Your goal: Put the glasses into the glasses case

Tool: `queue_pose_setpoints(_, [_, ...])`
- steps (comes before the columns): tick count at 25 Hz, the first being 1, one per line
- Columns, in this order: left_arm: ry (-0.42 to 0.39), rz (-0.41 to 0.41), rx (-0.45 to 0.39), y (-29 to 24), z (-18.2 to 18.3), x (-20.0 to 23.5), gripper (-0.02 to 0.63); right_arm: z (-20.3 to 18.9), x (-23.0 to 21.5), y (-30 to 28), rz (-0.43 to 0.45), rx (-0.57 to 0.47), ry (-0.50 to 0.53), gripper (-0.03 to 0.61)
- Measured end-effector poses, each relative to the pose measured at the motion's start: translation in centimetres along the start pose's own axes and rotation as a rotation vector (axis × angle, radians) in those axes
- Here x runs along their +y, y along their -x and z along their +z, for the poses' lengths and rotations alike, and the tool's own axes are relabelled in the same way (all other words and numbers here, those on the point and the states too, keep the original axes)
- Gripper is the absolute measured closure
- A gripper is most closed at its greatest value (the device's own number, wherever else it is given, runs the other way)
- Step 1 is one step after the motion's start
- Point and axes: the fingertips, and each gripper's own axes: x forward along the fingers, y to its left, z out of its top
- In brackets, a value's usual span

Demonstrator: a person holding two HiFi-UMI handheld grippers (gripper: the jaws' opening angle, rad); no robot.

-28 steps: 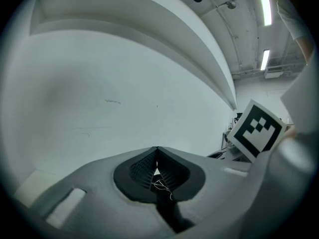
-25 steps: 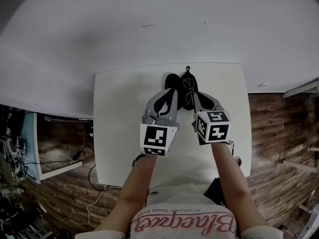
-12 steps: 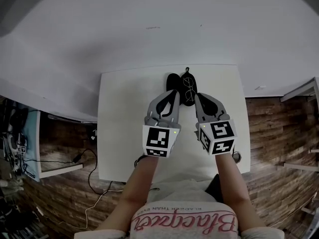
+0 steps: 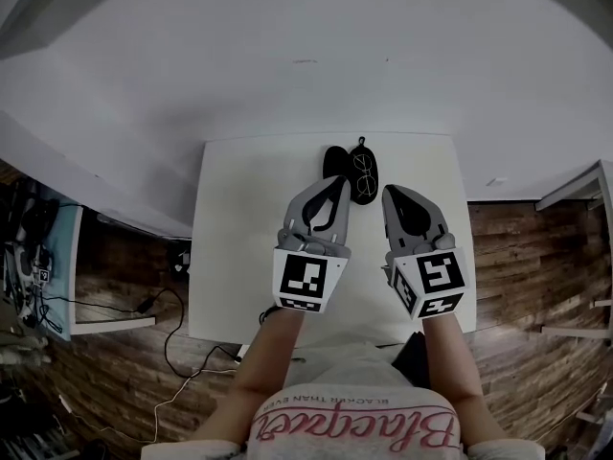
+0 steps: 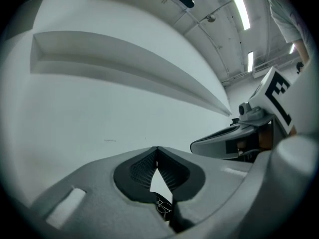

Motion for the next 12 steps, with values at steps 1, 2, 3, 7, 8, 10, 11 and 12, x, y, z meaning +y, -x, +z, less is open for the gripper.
queue_pose_setpoints(1, [-0.004,-0.002,-0.008,0.4,0.5,-0.2,0.606,0.4,0.2,0.4,0.0,-0.01,0.007,0.571])
queue_pose_setpoints(2, [-0.009,-0.005,-0.015,0.7,0.8,-0.4,0.606,0.8,0.4,0.8,-0.001,-0.019,0.014,0.571])
queue_pose_setpoints(3, [-0.013,-0.008,-0.02,1.0,1.1,-0.6,0.606,1.1,0.6,1.2,-0.001,-0.027,0.022,0.571])
queue_pose_setpoints(7, [-0.022,-0.018,-0.033,1.8,1.8,-1.3,0.606,1.8,1.4,2.3,0.006,-0.046,0.049,0.571])
queue_pose_setpoints(8, [-0.022,-0.02,-0.037,2.0,2.0,-1.5,0.606,1.9,1.6,2.5,0.007,-0.05,0.053,0.571])
queue_pose_setpoints(10, [-0.021,-0.024,-0.047,2.3,2.5,-1.7,0.606,2.2,1.9,2.9,0.008,-0.059,0.058,0.571])
queue_pose_setpoints(11, [-0.021,-0.025,-0.052,2.5,2.7,-1.8,0.606,2.4,2.1,3.2,0.009,-0.063,0.061,0.571])
queue_pose_setpoints(12, [-0.021,-0.026,-0.055,2.7,2.8,-1.9,0.607,2.5,2.4,3.5,0.01,-0.066,0.066,0.571])
